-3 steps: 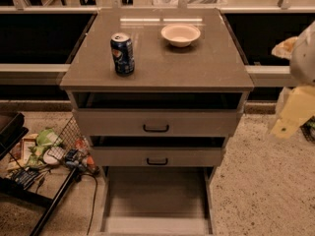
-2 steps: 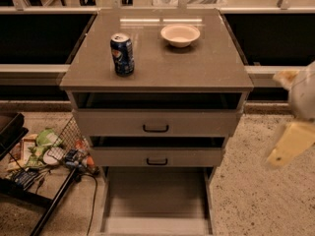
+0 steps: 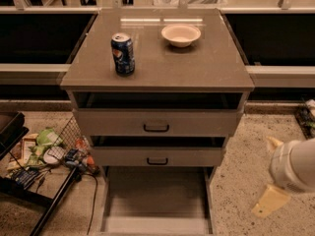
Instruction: Close bottom drawer
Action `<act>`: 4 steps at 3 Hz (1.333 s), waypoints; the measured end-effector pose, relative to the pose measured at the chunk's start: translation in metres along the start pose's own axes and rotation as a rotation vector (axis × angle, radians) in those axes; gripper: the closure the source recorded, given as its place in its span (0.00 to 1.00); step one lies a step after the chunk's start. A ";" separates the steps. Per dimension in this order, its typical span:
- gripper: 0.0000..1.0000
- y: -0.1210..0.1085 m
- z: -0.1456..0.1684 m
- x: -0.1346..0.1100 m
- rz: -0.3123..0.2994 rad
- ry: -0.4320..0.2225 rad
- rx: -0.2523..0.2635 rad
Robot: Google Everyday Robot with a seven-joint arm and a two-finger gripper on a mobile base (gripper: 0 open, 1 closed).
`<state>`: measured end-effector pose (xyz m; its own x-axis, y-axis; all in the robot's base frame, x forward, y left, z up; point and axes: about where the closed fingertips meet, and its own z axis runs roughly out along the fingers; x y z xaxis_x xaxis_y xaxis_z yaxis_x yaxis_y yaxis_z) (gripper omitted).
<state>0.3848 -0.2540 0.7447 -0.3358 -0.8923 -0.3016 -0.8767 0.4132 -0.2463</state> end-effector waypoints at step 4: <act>0.00 0.025 0.143 0.045 0.125 -0.039 -0.046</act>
Offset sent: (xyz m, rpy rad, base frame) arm -0.0038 -0.0097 -0.0704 -0.0029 0.0389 -0.0383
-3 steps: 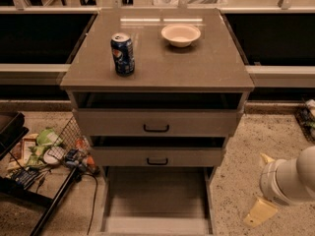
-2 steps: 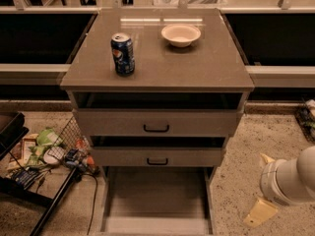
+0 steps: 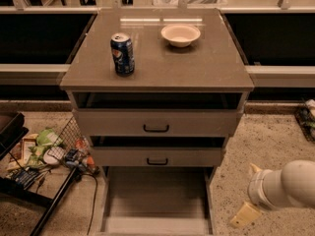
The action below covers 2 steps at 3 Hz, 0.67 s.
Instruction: Close bottom drawer
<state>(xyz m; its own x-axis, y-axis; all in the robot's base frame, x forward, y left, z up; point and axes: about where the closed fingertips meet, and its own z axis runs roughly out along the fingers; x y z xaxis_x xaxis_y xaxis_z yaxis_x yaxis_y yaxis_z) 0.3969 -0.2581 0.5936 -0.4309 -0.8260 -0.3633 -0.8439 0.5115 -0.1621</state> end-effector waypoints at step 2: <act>0.00 0.006 0.136 0.022 0.087 -0.124 -0.047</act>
Offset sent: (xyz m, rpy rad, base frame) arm 0.0358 0.0346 -0.2461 0.2809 0.0445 -0.0661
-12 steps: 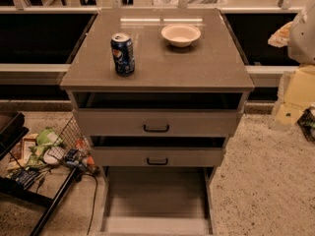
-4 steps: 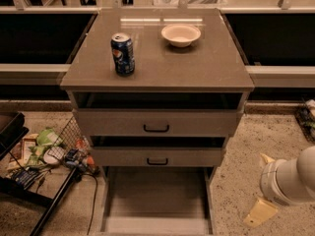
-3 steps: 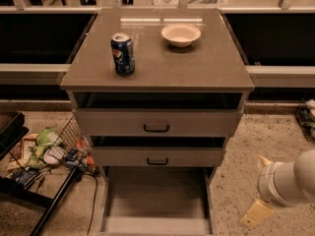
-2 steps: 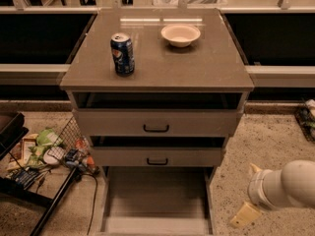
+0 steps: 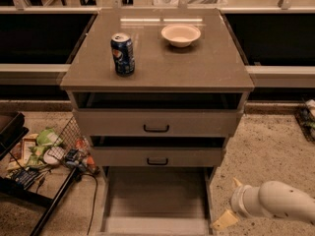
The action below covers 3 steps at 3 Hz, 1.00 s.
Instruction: Close bottom drawer
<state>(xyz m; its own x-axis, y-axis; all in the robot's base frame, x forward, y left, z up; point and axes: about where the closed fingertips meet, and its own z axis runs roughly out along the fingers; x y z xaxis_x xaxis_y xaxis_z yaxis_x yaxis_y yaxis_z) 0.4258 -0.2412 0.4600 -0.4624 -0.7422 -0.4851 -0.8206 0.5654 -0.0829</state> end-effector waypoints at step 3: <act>0.00 0.108 0.129 0.134 0.234 -0.076 -0.174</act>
Offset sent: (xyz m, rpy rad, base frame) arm -0.1078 0.0073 -0.1993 0.2415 0.1569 -0.1217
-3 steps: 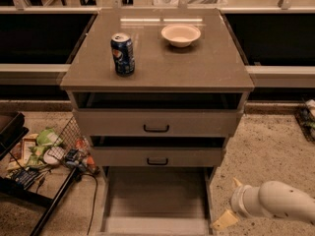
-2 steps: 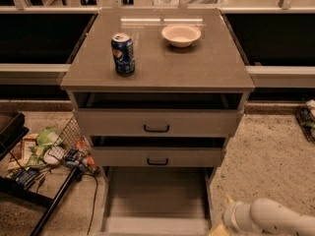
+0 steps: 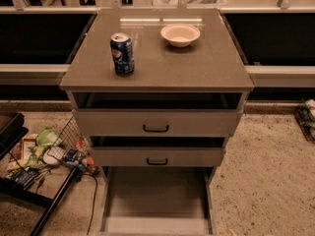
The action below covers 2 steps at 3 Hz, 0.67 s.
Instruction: Close bottom drawer
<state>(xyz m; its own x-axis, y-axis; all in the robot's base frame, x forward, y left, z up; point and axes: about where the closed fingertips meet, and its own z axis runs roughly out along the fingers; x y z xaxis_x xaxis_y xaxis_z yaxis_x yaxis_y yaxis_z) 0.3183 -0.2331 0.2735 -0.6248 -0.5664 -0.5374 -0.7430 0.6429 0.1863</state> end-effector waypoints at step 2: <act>0.41 0.028 0.031 0.038 0.043 0.002 -0.079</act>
Offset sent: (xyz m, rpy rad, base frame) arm -0.0334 0.0087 -0.0364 0.0489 0.0598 0.0054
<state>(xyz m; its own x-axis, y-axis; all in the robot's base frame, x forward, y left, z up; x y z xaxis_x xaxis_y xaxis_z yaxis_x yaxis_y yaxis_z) 0.2809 -0.2206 0.2328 -0.6567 -0.5408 -0.5256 -0.7323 0.6238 0.2732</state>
